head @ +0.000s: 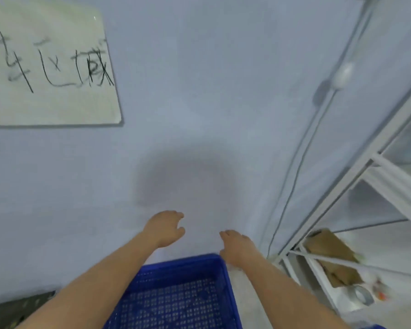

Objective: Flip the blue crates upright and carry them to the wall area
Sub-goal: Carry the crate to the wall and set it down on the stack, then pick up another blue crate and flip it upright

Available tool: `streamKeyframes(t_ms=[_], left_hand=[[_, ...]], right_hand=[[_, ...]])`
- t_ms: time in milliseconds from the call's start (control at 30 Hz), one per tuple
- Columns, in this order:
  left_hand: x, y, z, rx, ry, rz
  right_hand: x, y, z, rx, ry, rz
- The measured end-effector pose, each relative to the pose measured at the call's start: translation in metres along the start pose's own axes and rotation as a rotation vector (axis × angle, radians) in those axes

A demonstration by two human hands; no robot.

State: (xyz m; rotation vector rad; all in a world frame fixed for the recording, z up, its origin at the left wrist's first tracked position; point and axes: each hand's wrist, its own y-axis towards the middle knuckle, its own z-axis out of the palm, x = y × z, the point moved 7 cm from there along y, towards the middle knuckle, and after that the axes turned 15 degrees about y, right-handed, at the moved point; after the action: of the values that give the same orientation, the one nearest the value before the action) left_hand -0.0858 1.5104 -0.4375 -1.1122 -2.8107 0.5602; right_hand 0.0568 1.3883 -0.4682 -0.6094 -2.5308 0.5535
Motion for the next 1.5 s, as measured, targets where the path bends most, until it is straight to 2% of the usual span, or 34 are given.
streamKeyframes(t_ms=[300, 467, 600, 800, 1000, 1133, 1333, 1500], left_hand=[[-0.078, -0.064, -0.161, -0.258, 0.35, 0.137], [-0.132, -0.087, -0.261, -0.453, 0.343, 0.255], [-0.183, -0.112, -0.273, -0.499, 0.348, 0.43], [-0.237, -0.151, -0.22, -0.405, 0.409, 0.674], [-0.295, -0.22, -0.19, -0.391, 0.436, 0.865], [-0.339, -0.273, -0.188, -0.373, 0.443, 0.957], [-0.408, -0.375, -0.213, -0.442, 0.305, 1.053], [-0.474, -0.487, -0.17, -0.465, 0.366, 1.177]], right_hand=[[-0.006, -0.163, -0.238, -0.43, -0.066, 0.133], [-0.014, -0.245, -0.284, -0.622, -0.055, 0.24], [-0.037, -0.301, -0.268, -0.69, 0.02, 0.403], [-0.052, -0.389, -0.201, -0.63, -0.002, 0.633], [-0.072, -0.51, -0.148, -0.67, 0.072, 0.896], [-0.077, -0.588, -0.122, -0.68, 0.059, 0.993], [-0.074, -0.72, -0.119, -0.838, 0.051, 1.077], [-0.08, -0.816, -0.058, -0.816, 0.098, 1.149]])
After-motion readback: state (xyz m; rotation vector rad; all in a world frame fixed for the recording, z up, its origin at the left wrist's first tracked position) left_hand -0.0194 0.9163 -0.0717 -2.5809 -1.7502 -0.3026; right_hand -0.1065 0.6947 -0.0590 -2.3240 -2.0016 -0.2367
